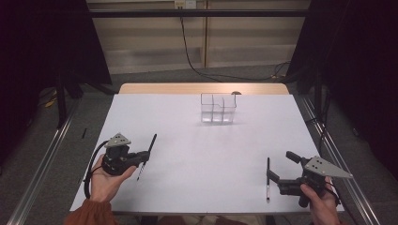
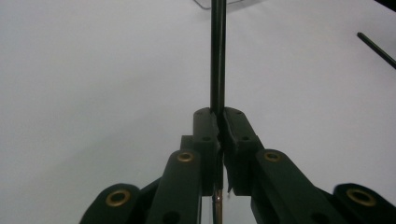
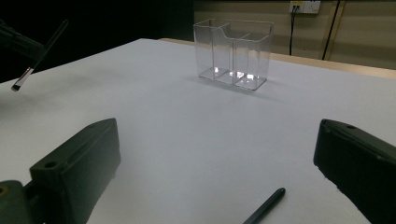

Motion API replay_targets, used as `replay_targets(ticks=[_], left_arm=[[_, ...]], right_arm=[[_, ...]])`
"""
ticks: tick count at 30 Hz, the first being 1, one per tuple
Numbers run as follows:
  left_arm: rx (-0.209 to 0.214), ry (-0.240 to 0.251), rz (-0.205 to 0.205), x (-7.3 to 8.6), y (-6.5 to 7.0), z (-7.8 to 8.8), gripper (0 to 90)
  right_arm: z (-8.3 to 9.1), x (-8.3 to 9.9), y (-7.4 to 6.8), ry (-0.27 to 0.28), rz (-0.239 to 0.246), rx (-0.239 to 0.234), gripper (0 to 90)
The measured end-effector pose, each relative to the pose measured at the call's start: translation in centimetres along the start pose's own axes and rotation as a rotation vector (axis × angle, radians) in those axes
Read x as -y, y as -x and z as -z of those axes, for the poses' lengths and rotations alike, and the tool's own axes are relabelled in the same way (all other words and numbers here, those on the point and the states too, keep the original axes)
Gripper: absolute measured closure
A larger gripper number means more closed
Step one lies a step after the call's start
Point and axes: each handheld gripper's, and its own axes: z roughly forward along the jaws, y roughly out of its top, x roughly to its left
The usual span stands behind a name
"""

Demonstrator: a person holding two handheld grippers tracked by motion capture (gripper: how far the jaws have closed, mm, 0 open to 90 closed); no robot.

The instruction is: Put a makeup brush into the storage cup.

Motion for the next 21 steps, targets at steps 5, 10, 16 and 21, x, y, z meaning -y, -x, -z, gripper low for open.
replay_targets(ticks=[5, 10, 16, 21], left_arm=[[0.025, 0.056, -0.023, -0.3, 0.4, 0.5, 84.3], [0.067, 0.104, -0.062, -0.9, 1.5, 0.8, 84.3], [0.134, 0.135, -0.077, -1.7, 2.9, 0.5, 84.3], [0.150, 0.133, -0.063, -1.9, 3.5, -0.1, 84.3]], right_arm=[[0.0, 0.0, -0.1, 0.003, 0.002, -0.006, 0.0], [0.0, -0.1, 0.0, 0.014, 0.000, -0.004, 0.0], [0.0, -0.1, -0.2, 0.019, 0.005, -0.012, 0.0], [-0.1, -0.1, -0.2, 0.021, 0.000, -0.015, 0.0]])
